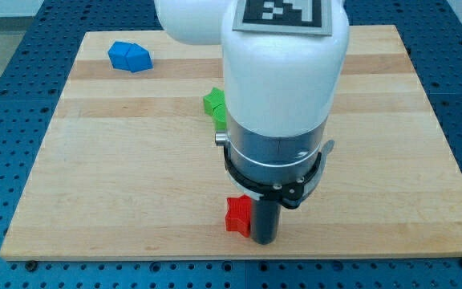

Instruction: Push the red star to left

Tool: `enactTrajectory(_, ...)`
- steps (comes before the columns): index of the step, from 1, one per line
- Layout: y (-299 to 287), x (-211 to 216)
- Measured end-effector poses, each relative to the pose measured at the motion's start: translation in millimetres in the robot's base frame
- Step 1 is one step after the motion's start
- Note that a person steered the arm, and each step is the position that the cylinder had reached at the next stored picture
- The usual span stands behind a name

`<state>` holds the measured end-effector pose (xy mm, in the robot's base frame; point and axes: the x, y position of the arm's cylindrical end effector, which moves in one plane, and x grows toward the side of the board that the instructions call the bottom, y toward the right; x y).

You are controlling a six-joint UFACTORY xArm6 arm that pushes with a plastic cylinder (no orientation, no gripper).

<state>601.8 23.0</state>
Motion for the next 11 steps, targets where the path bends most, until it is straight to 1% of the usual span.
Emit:
enactTrajectory(3, 20.1, 5.7)
enactTrajectory(4, -5.0, -13.6)
enactTrajectory(6, -10.0, -13.9)
enactTrajectory(8, -35.2, -13.9)
enactTrajectory(9, 5.3, -13.9)
enactTrajectory(10, 55.1, -32.9)
enactTrajectory(11, 56.4, -43.7)
